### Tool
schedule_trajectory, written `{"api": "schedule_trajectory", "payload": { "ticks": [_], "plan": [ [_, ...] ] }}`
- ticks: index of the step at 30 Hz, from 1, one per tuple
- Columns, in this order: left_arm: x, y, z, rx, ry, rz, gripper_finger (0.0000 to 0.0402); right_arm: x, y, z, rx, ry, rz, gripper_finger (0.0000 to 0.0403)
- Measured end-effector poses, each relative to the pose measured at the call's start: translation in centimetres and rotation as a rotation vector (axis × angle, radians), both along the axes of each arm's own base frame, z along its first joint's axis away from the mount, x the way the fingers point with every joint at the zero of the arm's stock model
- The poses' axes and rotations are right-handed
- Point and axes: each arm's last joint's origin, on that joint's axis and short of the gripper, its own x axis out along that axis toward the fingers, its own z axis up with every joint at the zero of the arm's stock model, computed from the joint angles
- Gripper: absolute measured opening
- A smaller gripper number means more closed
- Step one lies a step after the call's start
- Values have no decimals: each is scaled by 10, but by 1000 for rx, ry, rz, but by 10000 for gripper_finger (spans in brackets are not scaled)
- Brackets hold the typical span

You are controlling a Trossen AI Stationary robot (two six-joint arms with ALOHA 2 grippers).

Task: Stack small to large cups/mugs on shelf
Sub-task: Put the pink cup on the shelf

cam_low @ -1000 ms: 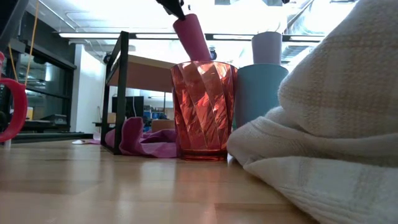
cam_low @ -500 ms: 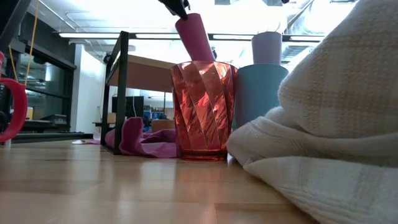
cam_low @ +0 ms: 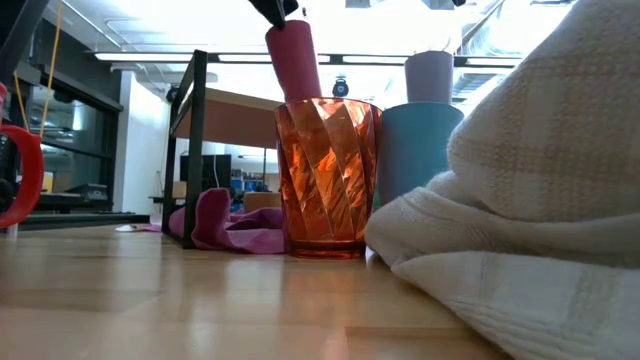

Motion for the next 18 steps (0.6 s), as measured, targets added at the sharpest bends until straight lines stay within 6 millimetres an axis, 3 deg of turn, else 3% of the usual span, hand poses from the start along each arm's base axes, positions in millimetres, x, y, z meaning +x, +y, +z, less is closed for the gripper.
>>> {"api": "schedule_trajectory", "payload": {
  "ticks": [11, 18],
  "plan": [
    [2, -5, -2, -16, 22, -8, 0, 0, 0, 0, -2, 4, 10, 48],
    [14, -7, -11, -21, 39, -33, 0, 0, 1, 0, 2, 0, 25, 48]
  ]
}}
